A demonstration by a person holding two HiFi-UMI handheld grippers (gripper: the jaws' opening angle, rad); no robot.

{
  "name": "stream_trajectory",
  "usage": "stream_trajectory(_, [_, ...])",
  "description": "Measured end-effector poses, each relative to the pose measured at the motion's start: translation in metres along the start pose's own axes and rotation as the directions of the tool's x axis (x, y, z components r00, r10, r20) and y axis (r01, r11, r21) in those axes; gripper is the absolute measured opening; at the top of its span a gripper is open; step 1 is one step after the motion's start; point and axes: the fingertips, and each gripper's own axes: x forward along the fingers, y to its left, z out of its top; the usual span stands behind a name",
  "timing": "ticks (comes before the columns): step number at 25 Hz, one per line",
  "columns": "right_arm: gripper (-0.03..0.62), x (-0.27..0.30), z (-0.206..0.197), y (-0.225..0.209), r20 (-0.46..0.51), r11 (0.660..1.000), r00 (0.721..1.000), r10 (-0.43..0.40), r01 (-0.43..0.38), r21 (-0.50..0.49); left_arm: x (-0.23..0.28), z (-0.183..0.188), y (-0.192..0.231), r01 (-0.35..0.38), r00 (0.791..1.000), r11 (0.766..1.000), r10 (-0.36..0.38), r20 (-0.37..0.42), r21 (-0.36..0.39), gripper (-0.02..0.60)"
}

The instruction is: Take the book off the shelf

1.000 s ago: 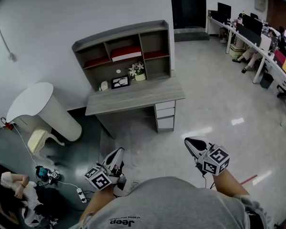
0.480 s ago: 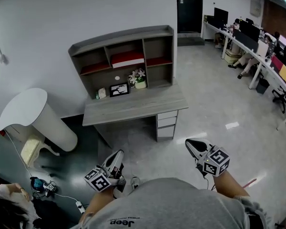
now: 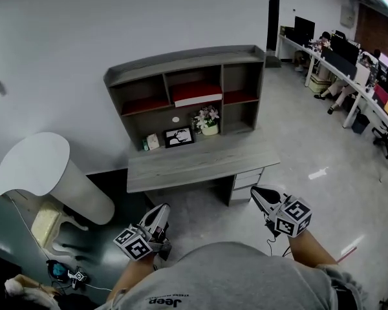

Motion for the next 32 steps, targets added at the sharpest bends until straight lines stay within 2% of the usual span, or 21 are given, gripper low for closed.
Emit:
stream_trajectory(7, [0.005,0.086,0.015,0.008,-0.018,1.0,1.0,-0.002,0.002,-0.016,-0.009,0.041,0.069,-0.002,1.0,1.0,0.002,0.001,-0.018,0.025])
stream_trajectory(16, [0.005,0.143,0.02,-0.004,-0.043,1.0,0.999,-0.015,0.014,-0.018,-0.011,0.062,0.123,-0.022,1.0,0.999,0.022,0.01,-0.035,0.025])
stream_trajectory(25, [0.005,0.179,0.017,-0.048,-0.036,1.0,0.999,0.018,-0.017,0.01,0.014,0.067,0.149,-0.079,0.997,0.997,0.079,0.007,-0.016,0.025])
stream_trajectory(32, [0.005,0.216,0.015,-0.124,-0.022,0.996,0.996,0.091,-0.09,0.02,0.075,0.059,0.177,-0.151,0.988,0.988,0.151,0.019,0.008,0.025])
